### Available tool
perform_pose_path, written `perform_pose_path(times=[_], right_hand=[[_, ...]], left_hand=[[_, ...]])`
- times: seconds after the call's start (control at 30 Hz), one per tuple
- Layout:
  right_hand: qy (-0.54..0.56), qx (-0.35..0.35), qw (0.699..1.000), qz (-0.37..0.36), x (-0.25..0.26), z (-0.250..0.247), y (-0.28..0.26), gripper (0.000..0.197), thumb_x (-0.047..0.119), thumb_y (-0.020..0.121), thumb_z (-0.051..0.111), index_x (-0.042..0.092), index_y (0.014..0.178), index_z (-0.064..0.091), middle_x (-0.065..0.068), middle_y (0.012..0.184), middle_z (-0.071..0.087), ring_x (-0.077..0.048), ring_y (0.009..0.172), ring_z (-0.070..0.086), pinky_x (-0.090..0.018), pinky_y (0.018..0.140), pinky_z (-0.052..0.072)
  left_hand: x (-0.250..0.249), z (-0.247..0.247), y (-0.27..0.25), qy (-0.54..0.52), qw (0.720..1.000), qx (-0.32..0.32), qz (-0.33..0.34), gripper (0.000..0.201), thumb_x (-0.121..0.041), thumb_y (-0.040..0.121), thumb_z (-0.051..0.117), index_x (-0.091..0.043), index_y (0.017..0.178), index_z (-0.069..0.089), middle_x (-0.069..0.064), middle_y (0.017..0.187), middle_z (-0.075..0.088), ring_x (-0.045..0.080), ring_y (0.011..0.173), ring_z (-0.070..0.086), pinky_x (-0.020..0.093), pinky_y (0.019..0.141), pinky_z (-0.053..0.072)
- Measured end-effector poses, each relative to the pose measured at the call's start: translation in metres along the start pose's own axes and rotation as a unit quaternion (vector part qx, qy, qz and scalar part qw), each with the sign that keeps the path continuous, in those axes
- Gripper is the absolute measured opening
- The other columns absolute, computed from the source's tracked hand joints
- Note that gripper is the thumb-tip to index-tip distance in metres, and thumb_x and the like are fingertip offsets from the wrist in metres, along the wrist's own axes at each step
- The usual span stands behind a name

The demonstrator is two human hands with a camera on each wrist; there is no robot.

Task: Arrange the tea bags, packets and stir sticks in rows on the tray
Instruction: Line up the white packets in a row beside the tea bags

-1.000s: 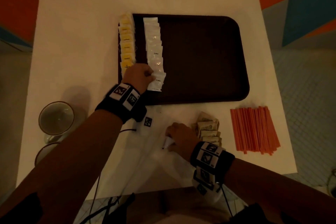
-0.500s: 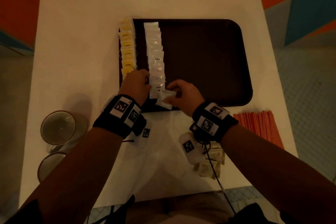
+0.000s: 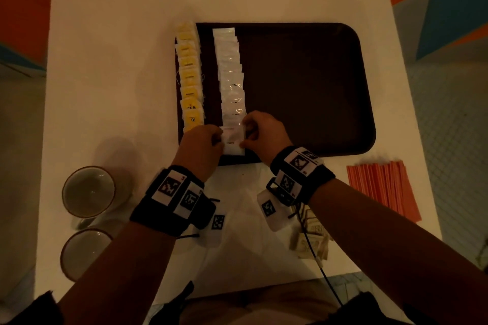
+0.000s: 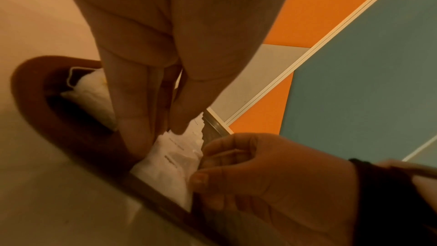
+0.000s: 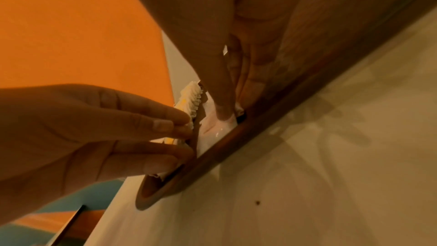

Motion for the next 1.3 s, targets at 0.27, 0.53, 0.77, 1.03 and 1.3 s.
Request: perform_pose_path(times=[0.27,0.53,0.77,1.03,1.3], right_hand=[[-0.104,0.043,0.993,-0.041,0.005,0.009,-0.004,0.055,0.017,0.076,0.071,0.020,0.125,0.047,-0.004,0.127,0.038,-0.021,0.116,0.042,-0.029,0.103,0.037],[-0.079,0.045,0.995,-0.035,0.013,0.011,-0.001,0.034,0.015,0.076,0.071,0.012,0.104,0.052,-0.007,0.119,0.050,-0.022,0.108,0.050,-0.025,0.088,0.044],[0.192,-0.023,0.981,0.017,0.000,-0.024,-0.017,0.017,0.017,0.084,0.064,0.019,0.096,0.052,0.007,0.087,0.058,-0.006,0.077,0.058,-0.009,0.059,0.047],[0.350,0.080,0.932,0.056,0.005,-0.001,-0.032,0.033,0.013,0.097,0.038,0.009,0.130,0.041,0.005,0.106,0.058,0.009,0.082,0.057,0.000,0.060,0.042],[0.181,0.021,0.983,0.019,-0.004,-0.011,-0.030,0.025,0.022,0.084,0.063,0.006,0.103,0.059,-0.015,0.100,0.066,-0.028,0.091,0.064,-0.039,0.082,0.054]], left_hand=[[-0.002,0.009,0.002,-0.013,1.000,-0.008,0.010,0.013,-0.009,0.084,0.059,-0.008,0.097,0.057,0.002,0.092,0.055,0.013,0.085,0.047,0.023,0.077,0.036],[-0.002,0.009,0.001,-0.029,0.999,-0.017,0.029,0.009,-0.011,0.085,0.058,-0.014,0.082,0.050,0.001,0.082,0.051,0.013,0.076,0.047,0.014,0.056,0.030],[0.001,0.003,-0.010,-0.175,0.984,-0.014,0.018,0.024,-0.024,0.082,0.064,-0.021,0.102,0.050,-0.012,0.084,0.054,0.003,0.077,0.054,0.017,0.068,0.044],[-0.006,0.015,-0.005,-0.385,0.922,0.028,-0.023,0.004,-0.013,0.088,0.055,-0.015,0.091,0.052,0.008,0.093,0.066,0.018,0.083,0.068,0.026,0.071,0.058],[-0.018,-0.003,0.015,-0.053,0.989,0.018,0.138,0.007,-0.019,0.087,0.057,-0.017,0.094,0.060,-0.008,0.087,0.059,-0.001,0.073,0.051,0.002,0.064,0.038]])
Point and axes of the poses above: each hand's wrist, its own y-axis towards the middle knuckle, its own z-axis out of the palm, x = y × z, the point moved 5 cm from there along y, towards the middle knuckle
